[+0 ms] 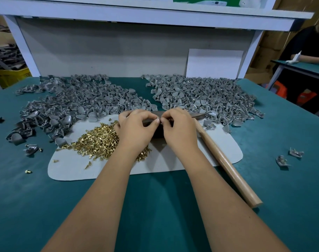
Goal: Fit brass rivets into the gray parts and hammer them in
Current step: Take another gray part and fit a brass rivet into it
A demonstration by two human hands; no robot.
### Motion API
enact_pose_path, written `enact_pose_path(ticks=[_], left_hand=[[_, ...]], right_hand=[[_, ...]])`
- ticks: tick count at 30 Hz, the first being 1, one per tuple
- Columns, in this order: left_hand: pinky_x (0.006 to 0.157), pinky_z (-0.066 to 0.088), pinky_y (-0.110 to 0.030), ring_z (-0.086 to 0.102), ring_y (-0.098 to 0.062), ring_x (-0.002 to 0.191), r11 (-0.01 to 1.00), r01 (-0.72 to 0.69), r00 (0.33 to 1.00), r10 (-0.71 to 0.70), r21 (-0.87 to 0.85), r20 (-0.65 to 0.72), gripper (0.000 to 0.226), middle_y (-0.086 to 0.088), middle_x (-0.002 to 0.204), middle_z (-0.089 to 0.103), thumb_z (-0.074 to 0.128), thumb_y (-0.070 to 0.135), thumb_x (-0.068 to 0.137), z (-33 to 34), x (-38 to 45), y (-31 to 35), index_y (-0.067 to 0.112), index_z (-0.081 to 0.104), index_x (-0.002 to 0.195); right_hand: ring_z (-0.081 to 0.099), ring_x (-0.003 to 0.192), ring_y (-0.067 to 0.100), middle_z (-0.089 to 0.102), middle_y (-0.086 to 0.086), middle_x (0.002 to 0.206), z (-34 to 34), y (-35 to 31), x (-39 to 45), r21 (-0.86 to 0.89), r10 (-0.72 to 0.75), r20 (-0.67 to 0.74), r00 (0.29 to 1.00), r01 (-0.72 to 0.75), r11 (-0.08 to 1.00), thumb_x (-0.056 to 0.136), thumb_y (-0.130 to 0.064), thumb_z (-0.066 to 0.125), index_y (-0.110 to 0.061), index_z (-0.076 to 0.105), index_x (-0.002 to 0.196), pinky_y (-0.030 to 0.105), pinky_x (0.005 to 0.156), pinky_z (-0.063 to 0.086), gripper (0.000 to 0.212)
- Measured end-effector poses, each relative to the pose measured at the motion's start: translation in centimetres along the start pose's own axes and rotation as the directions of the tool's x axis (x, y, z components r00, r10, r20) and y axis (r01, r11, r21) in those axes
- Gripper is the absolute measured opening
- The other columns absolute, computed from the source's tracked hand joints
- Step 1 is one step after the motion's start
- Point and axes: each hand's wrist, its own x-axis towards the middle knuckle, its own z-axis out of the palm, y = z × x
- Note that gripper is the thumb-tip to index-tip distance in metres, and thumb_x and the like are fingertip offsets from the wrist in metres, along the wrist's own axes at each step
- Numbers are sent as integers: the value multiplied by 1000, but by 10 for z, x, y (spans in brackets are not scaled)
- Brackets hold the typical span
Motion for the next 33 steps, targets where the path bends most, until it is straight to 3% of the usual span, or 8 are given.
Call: enact_pose_path(ticks=[4,9,14,21,27,30,33], left_hand=[[98,16,-38,25,-16,130,1000,7,1000,-7,-6,8,19,25,106,51,64,43,91,-1,1,0,50,58,73],[91,10,-31,22,-10,129,996,38,999,-36,-84,28,26,26,108,52,65,40,91,-1,0,1,47,59,67],[90,10,-29,21,-9,130,993,49,998,-45,-110,38,26,26,107,52,66,39,91,-2,0,0,47,59,67],[96,14,-35,22,-12,131,998,17,999,-15,-65,33,23,25,103,53,66,41,90,-2,0,0,49,57,70],[98,16,-37,23,-13,131,999,0,1000,2,-51,26,15,23,104,54,68,40,89,-2,1,-2,46,61,79],[91,13,-33,23,-14,131,999,-1,1000,2,-37,29,10,23,104,53,68,42,89,-2,1,-2,46,62,81],[95,15,-36,23,-16,131,1000,1,999,0,-30,38,16,24,107,53,67,43,90,-2,0,-2,48,59,76]], right_hand=[[52,89,10,57,-15,82,2,1,-2,130,37,-31,999,-32,991,88,-16,58,-19,67,83,39,83,45,11],[60,91,7,68,-10,91,-4,3,1,412,281,1,960,-256,874,94,-17,49,-20,70,94,33,85,50,21],[60,98,11,68,-3,100,-5,3,2,427,262,45,964,-256,867,96,-12,47,-14,70,100,30,89,48,23],[55,86,-1,64,-7,95,-5,2,3,393,235,74,969,-244,887,89,-8,53,-18,69,88,5,70,39,19],[56,91,12,59,-10,87,-2,1,3,243,150,41,988,-156,957,83,-14,65,-18,71,82,32,85,47,8],[56,91,15,58,-11,84,-2,1,2,196,111,20,994,-112,974,84,-15,66,-18,70,80,39,85,46,6],[56,92,17,59,-10,84,-1,0,3,162,100,21,995,-103,981,85,-14,64,-19,68,78,44,86,45,10]])
